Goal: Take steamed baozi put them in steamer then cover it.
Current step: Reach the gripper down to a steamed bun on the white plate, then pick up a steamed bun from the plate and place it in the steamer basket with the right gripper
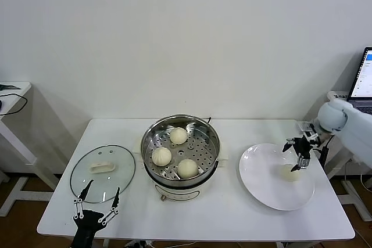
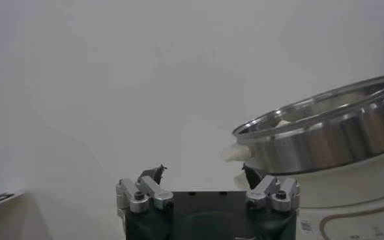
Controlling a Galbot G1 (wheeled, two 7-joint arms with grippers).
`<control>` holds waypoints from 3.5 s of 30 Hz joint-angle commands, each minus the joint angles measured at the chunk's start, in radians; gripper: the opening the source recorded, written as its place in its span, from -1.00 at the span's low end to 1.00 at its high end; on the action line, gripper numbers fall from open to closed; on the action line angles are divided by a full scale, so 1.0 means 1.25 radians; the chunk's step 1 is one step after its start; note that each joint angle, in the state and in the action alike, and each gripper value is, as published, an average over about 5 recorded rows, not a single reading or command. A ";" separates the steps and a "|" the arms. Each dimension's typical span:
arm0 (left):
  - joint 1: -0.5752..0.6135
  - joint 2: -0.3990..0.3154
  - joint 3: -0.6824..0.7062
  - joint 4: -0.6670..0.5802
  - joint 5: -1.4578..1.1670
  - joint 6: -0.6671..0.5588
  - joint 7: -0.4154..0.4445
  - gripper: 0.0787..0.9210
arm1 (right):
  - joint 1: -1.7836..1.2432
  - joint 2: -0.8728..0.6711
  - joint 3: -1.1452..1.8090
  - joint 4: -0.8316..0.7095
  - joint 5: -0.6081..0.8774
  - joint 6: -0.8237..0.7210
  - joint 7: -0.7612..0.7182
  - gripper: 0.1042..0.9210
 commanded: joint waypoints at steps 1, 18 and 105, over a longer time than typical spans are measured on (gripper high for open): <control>0.003 -0.001 -0.005 0.003 0.000 -0.002 0.000 0.77 | -0.101 0.008 0.039 -0.041 -0.033 -0.010 0.061 0.76; 0.003 -0.007 -0.010 0.010 0.000 -0.005 -0.002 0.77 | -0.097 0.017 0.071 -0.038 -0.068 -0.017 0.049 0.59; -0.014 0.002 -0.026 -0.007 -0.011 0.003 -0.011 0.77 | 0.411 0.373 -0.304 0.268 0.250 -0.184 0.080 0.76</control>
